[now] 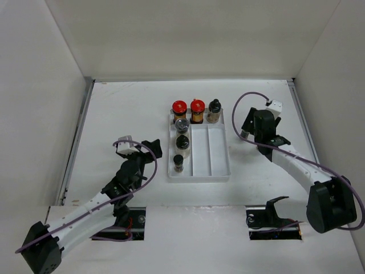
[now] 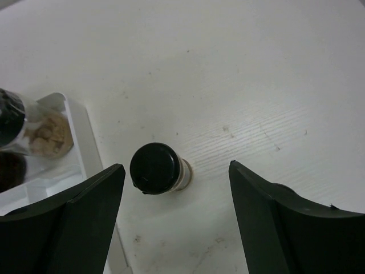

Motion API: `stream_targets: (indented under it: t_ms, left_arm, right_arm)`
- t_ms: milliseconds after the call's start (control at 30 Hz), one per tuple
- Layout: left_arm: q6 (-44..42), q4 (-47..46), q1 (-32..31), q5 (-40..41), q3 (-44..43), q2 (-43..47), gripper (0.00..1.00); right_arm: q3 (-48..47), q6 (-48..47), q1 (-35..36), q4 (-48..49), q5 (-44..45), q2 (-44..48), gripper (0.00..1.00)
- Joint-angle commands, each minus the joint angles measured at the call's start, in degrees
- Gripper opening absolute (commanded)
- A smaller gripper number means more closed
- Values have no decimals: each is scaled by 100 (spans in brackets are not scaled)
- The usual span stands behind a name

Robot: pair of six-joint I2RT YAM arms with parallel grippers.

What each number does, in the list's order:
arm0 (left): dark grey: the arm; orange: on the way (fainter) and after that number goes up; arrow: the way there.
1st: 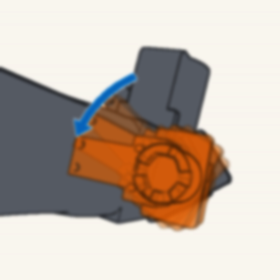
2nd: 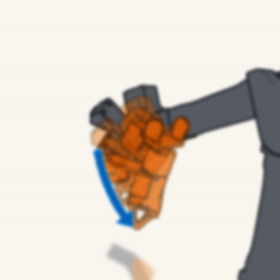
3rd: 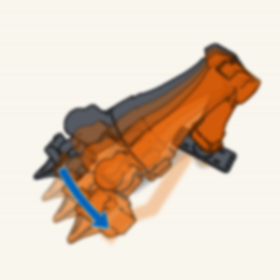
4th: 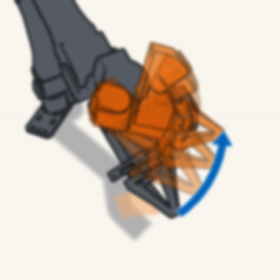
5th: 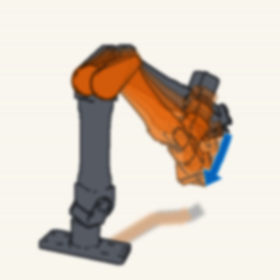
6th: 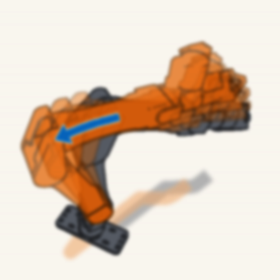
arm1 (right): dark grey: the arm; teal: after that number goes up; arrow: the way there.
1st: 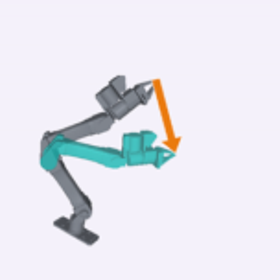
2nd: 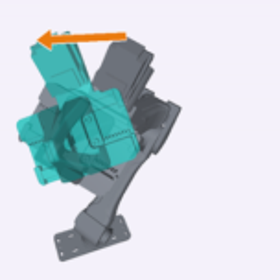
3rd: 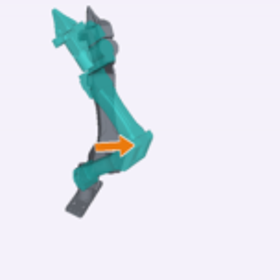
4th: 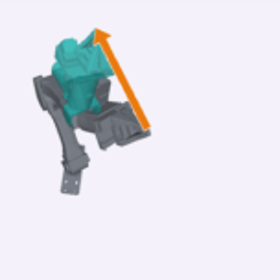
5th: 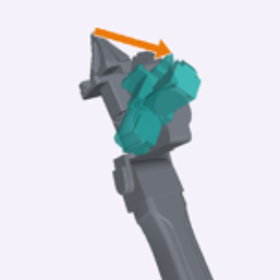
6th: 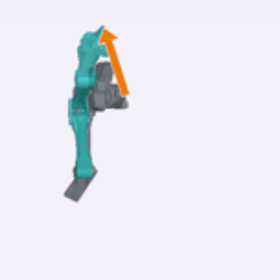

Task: Organize the condiment bottles

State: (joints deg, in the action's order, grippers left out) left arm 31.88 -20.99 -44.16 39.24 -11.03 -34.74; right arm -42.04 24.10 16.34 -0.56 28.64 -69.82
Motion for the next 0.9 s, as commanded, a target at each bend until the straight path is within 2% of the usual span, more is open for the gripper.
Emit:
stream_targets:
  t_ms: [0, 200, 333, 500, 867]
  left_arm:
    - [581, -633, 351, -197, 302, -190, 94]
    - [855, -819, 624, -540, 557, -262, 94]
    - [899, -775, 633, -505, 637, -86, 94]
    - [952, -818, 633, -541, 619, -305, 94]
    - [987, -994, 606, -611, 593, -665, 94]
  right_arm:
    - [-410, -168, -4, -138, 54, -215, 79]
    - [-630, -169, 49, -155, 54, -637, 71]
    - [-630, -160, 84, 20, -87, -822, 69]
    - [-683, -151, 137, 38, -105, -1016, 67]
    - [-489, -195, 251, 223, 1, -454, 64]
